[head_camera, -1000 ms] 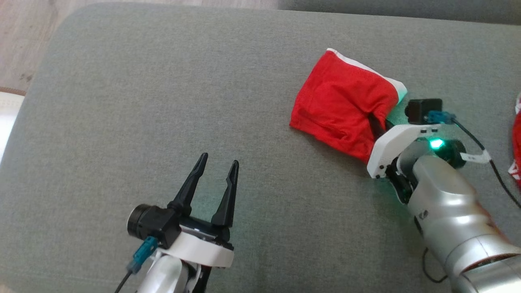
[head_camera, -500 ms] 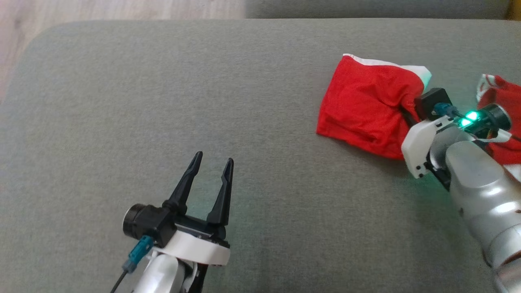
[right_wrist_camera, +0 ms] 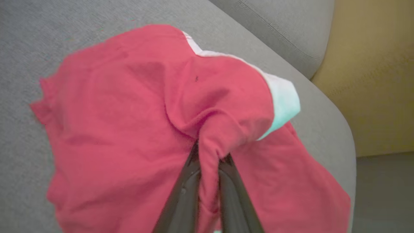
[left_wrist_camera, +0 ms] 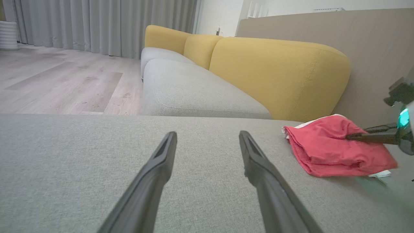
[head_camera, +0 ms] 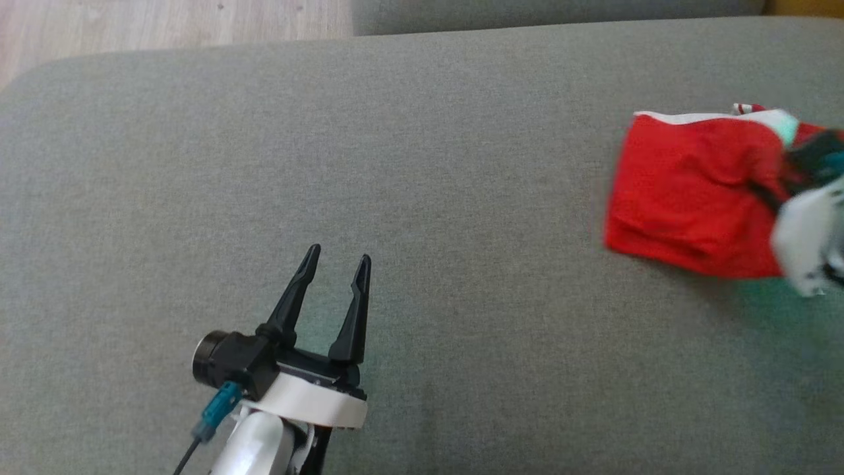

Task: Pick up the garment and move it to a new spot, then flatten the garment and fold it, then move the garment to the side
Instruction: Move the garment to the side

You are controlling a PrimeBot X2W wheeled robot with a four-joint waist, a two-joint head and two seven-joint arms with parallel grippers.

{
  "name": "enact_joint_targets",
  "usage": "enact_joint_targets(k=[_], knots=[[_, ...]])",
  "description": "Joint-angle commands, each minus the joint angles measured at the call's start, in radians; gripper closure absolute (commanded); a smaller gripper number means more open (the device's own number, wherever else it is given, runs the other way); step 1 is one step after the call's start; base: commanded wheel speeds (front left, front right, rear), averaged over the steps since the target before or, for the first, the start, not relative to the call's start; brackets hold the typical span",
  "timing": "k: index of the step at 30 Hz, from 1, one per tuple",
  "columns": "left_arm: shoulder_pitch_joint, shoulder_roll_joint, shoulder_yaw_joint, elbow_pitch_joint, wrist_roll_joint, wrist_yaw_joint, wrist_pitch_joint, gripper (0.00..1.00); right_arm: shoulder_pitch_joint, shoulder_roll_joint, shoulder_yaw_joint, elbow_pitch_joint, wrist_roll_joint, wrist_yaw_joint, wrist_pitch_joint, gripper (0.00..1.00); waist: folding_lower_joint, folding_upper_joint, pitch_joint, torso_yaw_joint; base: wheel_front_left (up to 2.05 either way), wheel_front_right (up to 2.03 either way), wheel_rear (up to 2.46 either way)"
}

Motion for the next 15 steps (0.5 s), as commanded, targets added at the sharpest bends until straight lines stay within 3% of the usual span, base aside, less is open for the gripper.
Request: enact_joint_targets(k=[1, 4, 6, 7, 15], knots=[[-0.023, 0.002, 0.031, -0.034, 0.008, -0.003, -0.008, 0.0, 0.003, -0.085, 0.012, -0.071, 0.045, -0.001, 0.02, 1.0, 0.0, 0.0, 0.007, 0.001, 0.0, 0.0, 0.0], [-0.027, 0.002, 0.03, -0.03, 0.012, -0.005, -0.008, 0.0, -0.004, -0.222, 0.051, -0.187, 0.111, -0.001, 0.064, 1.0, 0.0, 0.0, 0.019, 0.003, 0.0, 0.0, 0.0], [-0.028, 0.002, 0.029, -0.029, 0.013, -0.005, -0.008, 0.0, -0.011, -0.256, 0.055, -0.205, 0.118, -0.001, 0.07, 1.0, 0.0, 0.0, 0.024, 0.005, 0.0, 0.0, 0.0], [-0.032, 0.002, 0.027, -0.027, 0.014, -0.007, -0.008, 0.0, -0.019, -0.306, 0.063, -0.217, 0.121, -0.001, 0.078, 1.0, 0.0, 0.0, 0.032, 0.008, 0.0, 0.0, 0.0], [-0.05, 0.002, 0.029, -0.026, 0.026, -0.012, -0.008, 0.0, -0.039, -0.388, 0.104, -0.14, 0.061, -0.001, 0.07, 1.0, 0.0, 0.0, 0.072, 0.026, 0.0, 0.0, 0.0]])
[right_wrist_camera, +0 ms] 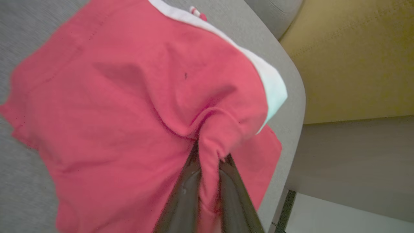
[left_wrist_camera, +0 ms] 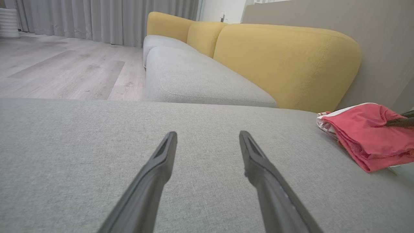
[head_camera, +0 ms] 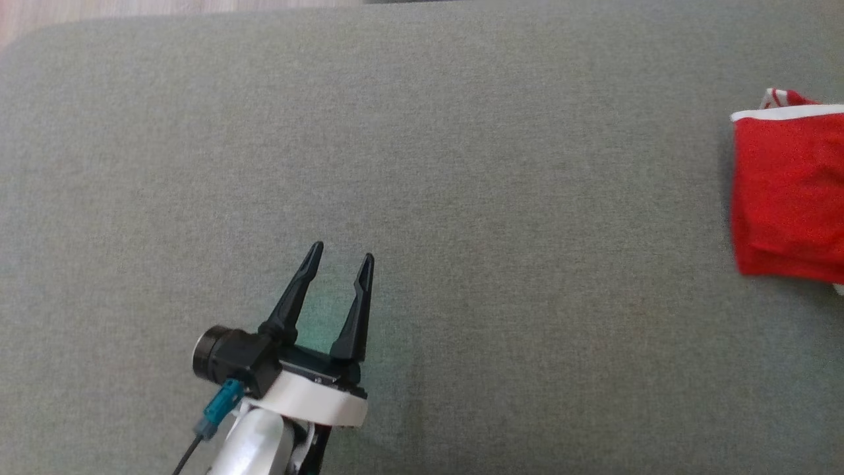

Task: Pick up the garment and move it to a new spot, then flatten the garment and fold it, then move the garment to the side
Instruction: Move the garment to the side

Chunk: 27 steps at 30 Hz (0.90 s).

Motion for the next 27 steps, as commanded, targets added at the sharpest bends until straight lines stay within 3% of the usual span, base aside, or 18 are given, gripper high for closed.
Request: enact_joint_targets(k=[1, 14, 26, 27], knots=[[-0.046, 0.002, 0.031, -0.027, 0.009, -0.004, -0.008, 0.0, 0.002, -0.058, -0.007, 0.024, -0.011, -0.001, -0.006, 1.0, -0.0001, 0.0, 0.009, 0.005, 0.0, 0.0, 0.0], [-0.059, 0.002, 0.036, -0.027, 0.025, -0.011, -0.008, 0.0, 0.01, 0.015, -0.106, 0.305, -0.08, -0.001, -0.037, 1.0, -0.0001, 0.0, 0.049, 0.016, 0.0, 0.0, 0.0], [-0.069, 0.002, 0.038, -0.024, 0.034, -0.013, -0.008, 0.0, 0.029, 0.09, -0.202, 0.397, -0.076, -0.001, -0.039, 1.0, -0.0001, 0.0, 0.065, 0.012, 0.0, 0.0, 0.0], [-0.069, 0.002, 0.039, -0.023, 0.035, -0.013, -0.008, 0.0, 0.029, 0.096, -0.214, 0.404, -0.072, -0.001, -0.038, 0.08, -0.0001, 0.0, 0.066, 0.012, 0.0, 0.0, 0.0]])
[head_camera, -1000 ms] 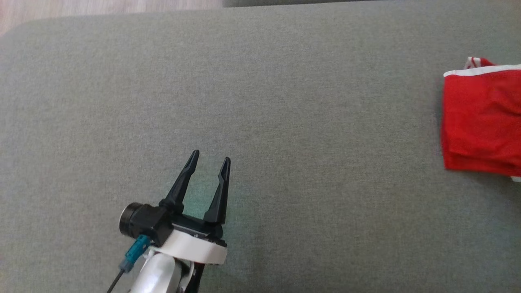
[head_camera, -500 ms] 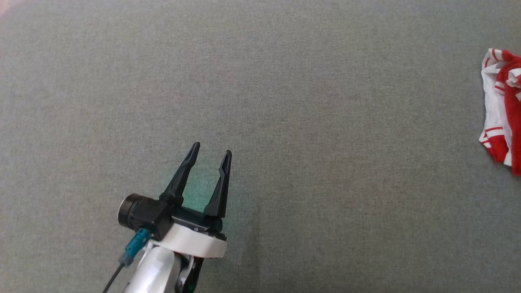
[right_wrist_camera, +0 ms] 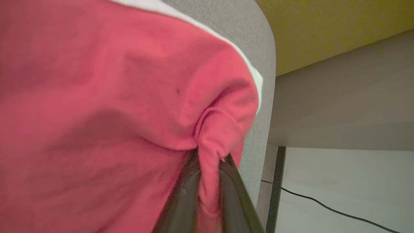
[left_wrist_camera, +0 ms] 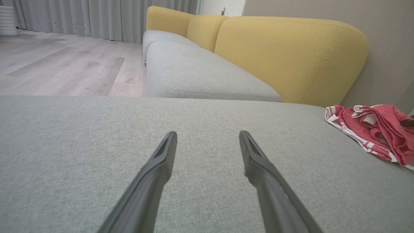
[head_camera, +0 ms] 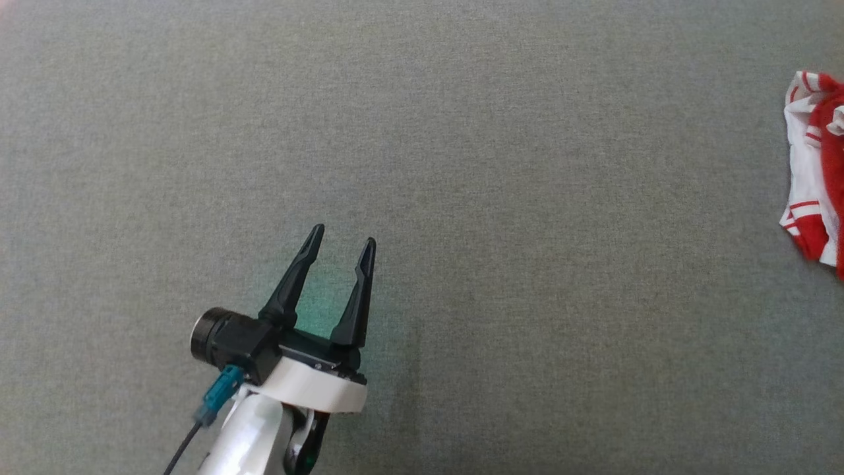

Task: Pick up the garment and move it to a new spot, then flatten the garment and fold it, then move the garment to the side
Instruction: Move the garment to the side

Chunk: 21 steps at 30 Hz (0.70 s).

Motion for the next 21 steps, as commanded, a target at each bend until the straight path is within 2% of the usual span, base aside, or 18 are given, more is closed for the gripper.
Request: enact_joint_targets(k=[1, 15, 21], knots=[[-0.031, 0.002, 0.035, -0.023, 0.012, -0.004, -0.008, 0.0, 0.029, -0.031, -0.019, 0.013, 0.008, -0.001, -0.007, 0.0, 0.0, 0.0, 0.0, -0.001, 0.0, 0.0, 0.0], [-0.018, 0.002, 0.046, -0.012, 0.007, -0.005, -0.008, 0.0, -0.056, 0.042, -0.149, 0.03, -0.044, -0.001, -0.058, 0.0, 0.0, 0.0, -0.07, -0.022, 0.0, 0.0, 0.0], [0.001, 0.002, 0.06, -0.02, 0.001, -0.003, -0.008, 0.0, -0.087, 0.127, -0.243, -0.018, -0.062, -0.001, -0.16, 0.0, 0.0, 0.0, -0.124, -0.034, 0.0, 0.0, 0.0]])
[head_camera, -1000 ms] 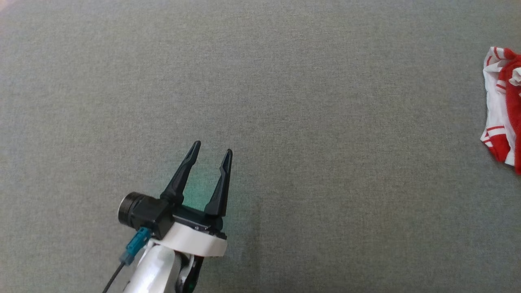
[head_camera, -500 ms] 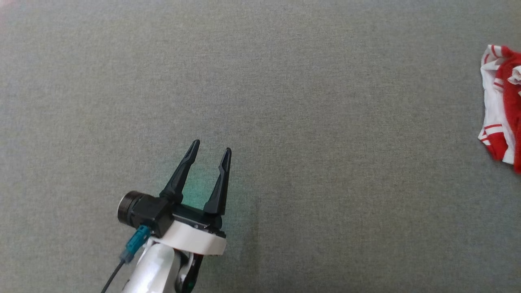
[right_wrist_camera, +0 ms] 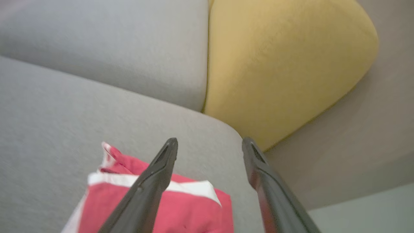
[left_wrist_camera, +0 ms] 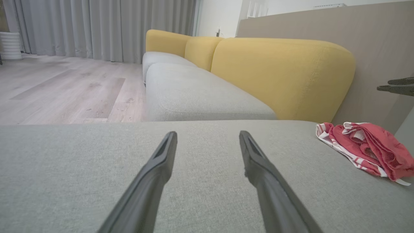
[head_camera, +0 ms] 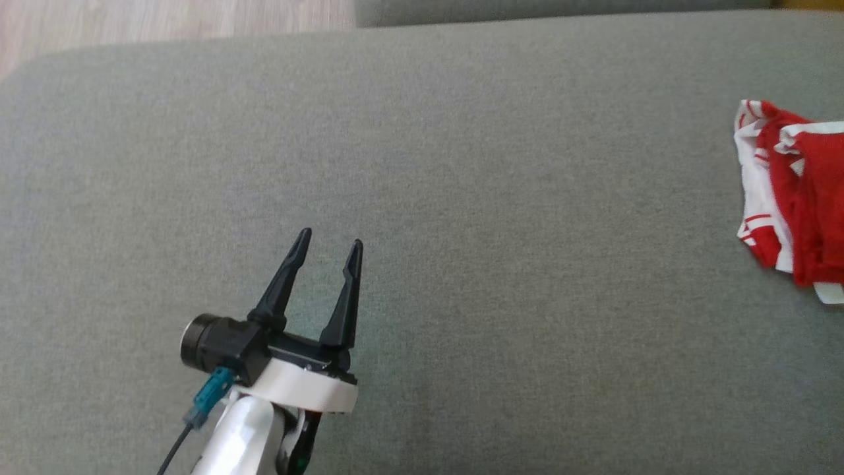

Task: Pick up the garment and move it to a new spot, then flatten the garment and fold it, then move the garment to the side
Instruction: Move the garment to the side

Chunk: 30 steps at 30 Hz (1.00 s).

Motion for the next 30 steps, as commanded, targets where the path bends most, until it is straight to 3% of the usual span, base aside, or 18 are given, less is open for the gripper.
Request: enact_joint_targets(k=[1, 6, 10, 21, 25, 30], knots=[[-0.003, 0.002, 0.036, -0.036, 0.002, -0.002, -0.008, 0.0, 0.004, -0.004, -0.008, -0.028, -0.005, -0.001, -0.023, 0.0, 0.0001, 0.0, -0.017, -0.007, 0.0, 0.0, 0.0], [0.019, 0.002, 0.062, -0.061, 0.002, 0.005, -0.008, 0.0, 0.055, 0.112, -0.104, -0.13, -0.016, -0.001, -0.169, 0.0, 0.0001, 0.0, -0.057, -0.022, 0.0, 0.0, 0.0], [0.04, 0.002, 0.085, -0.087, -0.007, 0.011, -0.008, 0.0, 0.145, 0.248, -0.214, -0.222, -0.044, -0.001, -0.262, 0.0, 0.0001, 0.0, -0.085, -0.032, 0.0, 0.0, 0.0], [0.087, 0.002, 0.116, -0.124, -0.025, 0.025, -0.008, 0.0, 0.58, 0.643, -0.542, -0.545, -0.257, -0.001, -0.304, 0.0, 0.0001, 0.0, -0.13, -0.043, 0.0, 0.0, 0.0], [0.102, 0.002, 0.122, -0.136, -0.025, 0.023, -0.008, 0.0, 0.714, 0.713, -0.606, -0.661, -0.354, -0.001, -0.305, 0.0, 0.0001, 0.0, -0.135, -0.045, 0.0, 0.0, 0.0], [0.121, 0.002, 0.134, -0.146, -0.023, 0.021, -0.008, 0.0, 0.826, 0.736, -0.64, -0.75, -0.417, -0.001, -0.305, 0.0, 0.0001, 0.0, -0.139, -0.044, 0.0, 0.0, 0.0]])
